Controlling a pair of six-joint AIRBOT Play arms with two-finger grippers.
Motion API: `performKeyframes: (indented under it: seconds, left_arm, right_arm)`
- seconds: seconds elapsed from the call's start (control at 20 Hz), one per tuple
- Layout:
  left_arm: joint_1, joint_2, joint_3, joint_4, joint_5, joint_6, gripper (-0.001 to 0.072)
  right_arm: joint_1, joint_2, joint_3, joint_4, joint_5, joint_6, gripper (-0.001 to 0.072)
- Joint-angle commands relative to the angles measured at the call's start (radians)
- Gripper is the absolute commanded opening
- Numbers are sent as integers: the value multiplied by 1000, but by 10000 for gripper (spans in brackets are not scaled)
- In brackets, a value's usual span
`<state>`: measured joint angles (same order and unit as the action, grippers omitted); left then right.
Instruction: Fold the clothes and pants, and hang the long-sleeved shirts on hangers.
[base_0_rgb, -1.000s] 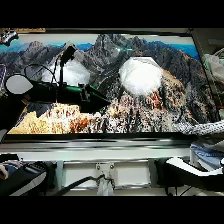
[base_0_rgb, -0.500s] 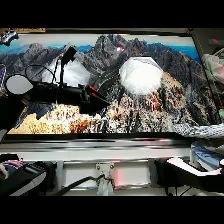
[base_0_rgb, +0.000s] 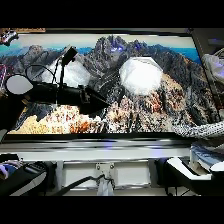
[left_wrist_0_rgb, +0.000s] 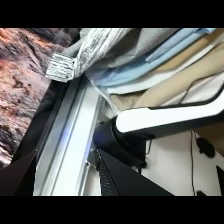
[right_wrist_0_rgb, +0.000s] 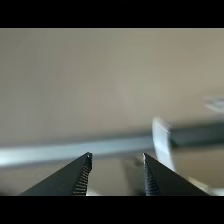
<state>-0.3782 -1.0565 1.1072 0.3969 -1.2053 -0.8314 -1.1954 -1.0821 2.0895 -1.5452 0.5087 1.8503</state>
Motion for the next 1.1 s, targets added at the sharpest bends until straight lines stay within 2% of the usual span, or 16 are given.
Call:
performKeyframes:
  seconds: [0.0, 0.1, 0.2, 0.25, 0.45, 0.55, 0.6, 0.7, 0.8, 0.9, 1.05]
  left_arm:
    - [14, 2, 2, 2, 38, 1, 402]
    - [40, 12, 22, 21, 68, 1, 402]
    - [76, 30, 79, 94, 109, 0, 402]
    - [95, 41, 117, 137, 132, 0, 402]
    - [176, 102, 202, 198, 189, 0, 402]
    - [203, 151, 202, 263, 242, -21, 402]
    - [206, 176, 202, 359, 282, -86, 402]
    - [206, 219, 202, 614, 319, -248, 402]
    - [206, 238, 201, 769, 315, -347, 402]
    - [206, 242, 201, 792, 315, -352, 403]
    - [206, 240, 201, 791, 316, -351, 402]
  right_arm:
    - [35, 37, 0, 436, -91, 0, 398]
    - [116, 45, 0, 711, 8, -3, 384]
    - [259, 40, -1, 822, 160, -15, 372]
    - [352, 34, -13, 822, 231, -43, 372]
    - [797, 24, -194, 772, 467, -312, 329]
    - [1016, 6, -304, 675, 554, -351, 340]
    - [1117, 4, -364, 613, 556, -353, 368]
    - [1309, 4, -486, 526, 513, -382, 372]
    - [1467, 4, -591, 486, 436, -428, 372]
    - [1586, 3, -658, 433, 383, -454, 371]
    - [1680, 3, -688, 393, 420, -455, 371]
